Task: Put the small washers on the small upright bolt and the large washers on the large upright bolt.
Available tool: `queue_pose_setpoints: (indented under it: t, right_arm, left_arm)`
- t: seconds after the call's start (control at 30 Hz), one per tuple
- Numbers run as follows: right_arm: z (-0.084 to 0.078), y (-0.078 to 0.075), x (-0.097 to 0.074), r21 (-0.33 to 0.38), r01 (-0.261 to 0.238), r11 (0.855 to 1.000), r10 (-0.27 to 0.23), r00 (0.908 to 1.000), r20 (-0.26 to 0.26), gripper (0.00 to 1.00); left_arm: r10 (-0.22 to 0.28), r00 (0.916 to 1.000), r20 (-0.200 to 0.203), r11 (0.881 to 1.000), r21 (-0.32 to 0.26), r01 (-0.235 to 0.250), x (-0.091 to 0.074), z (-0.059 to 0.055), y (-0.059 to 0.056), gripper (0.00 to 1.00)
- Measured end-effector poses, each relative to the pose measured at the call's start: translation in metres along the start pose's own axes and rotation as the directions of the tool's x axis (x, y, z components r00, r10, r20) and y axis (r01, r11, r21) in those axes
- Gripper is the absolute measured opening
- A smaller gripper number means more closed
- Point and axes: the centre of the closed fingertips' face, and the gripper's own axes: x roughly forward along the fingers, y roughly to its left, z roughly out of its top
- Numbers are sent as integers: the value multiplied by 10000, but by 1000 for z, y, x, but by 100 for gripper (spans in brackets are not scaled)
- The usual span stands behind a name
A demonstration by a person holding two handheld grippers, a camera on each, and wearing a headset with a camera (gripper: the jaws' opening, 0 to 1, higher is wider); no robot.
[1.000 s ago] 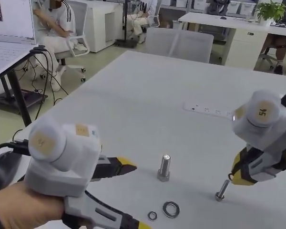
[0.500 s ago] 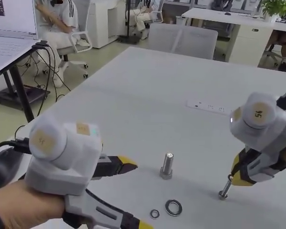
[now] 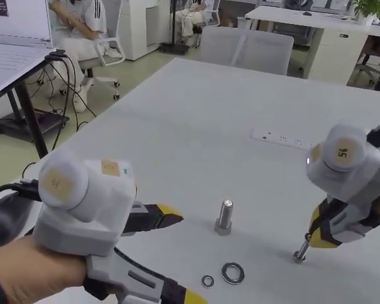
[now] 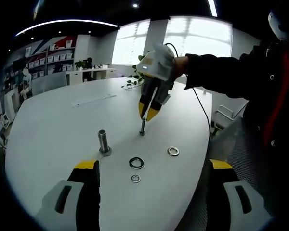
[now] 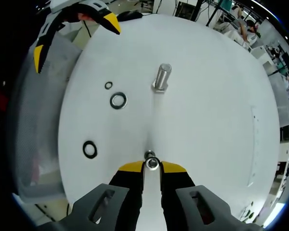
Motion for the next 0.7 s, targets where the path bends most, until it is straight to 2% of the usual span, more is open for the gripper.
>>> queue_pose_setpoints:
  t: [0.7]
  right_arm:
    - [-9,0,34,239,-367,9990,371,9991,-190,14]
  left_arm:
    - [34,10000,-88,10000,-88,-34,-1,-4,1,92]
